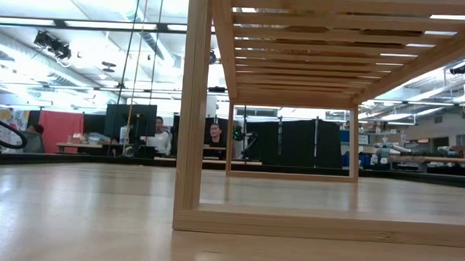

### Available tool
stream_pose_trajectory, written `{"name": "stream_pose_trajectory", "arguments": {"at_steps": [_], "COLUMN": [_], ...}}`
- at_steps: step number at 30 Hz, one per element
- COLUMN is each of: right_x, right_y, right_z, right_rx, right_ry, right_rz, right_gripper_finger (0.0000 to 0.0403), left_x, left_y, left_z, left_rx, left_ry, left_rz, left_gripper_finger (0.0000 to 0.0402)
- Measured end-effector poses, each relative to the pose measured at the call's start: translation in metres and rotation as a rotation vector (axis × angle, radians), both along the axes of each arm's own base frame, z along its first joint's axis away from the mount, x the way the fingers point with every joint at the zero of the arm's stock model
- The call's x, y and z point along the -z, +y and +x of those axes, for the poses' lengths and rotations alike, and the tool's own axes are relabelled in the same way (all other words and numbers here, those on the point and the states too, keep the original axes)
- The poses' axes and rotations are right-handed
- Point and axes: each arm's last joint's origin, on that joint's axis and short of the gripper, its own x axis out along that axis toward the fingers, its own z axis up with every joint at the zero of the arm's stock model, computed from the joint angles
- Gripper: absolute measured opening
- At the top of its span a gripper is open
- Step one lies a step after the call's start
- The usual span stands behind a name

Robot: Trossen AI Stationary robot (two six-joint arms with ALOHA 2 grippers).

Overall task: Place coffee mugs
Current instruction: Put the gray patterned mug on the shelf

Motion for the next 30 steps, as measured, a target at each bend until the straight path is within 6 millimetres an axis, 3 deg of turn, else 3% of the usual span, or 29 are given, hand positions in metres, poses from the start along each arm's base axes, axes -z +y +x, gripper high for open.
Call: {"name": "stream_pose_trajectory", "arguments": {"at_steps": [17,30], "right_x": [-0.0058,-0.0056], "right_y": [-0.0012,-0.0026], "right_z": [-0.0078,-0.0029], "right_rx": [0.008,0.041], "right_ry": [0.034,0.02], "right_rz": [0.012,0.037], "right_gripper_finger": [0.003,0.0045], "left_x": [0.0,0.0], "left_y": [0.0,0.0], "left_z": [0.0,0.0], "left_rx": [0.0,0.0], "left_ry": [0.0,-0.001], "left_rz": [-0.001,-0.001], "left_gripper_finger": [0.0139,0.0139]}}
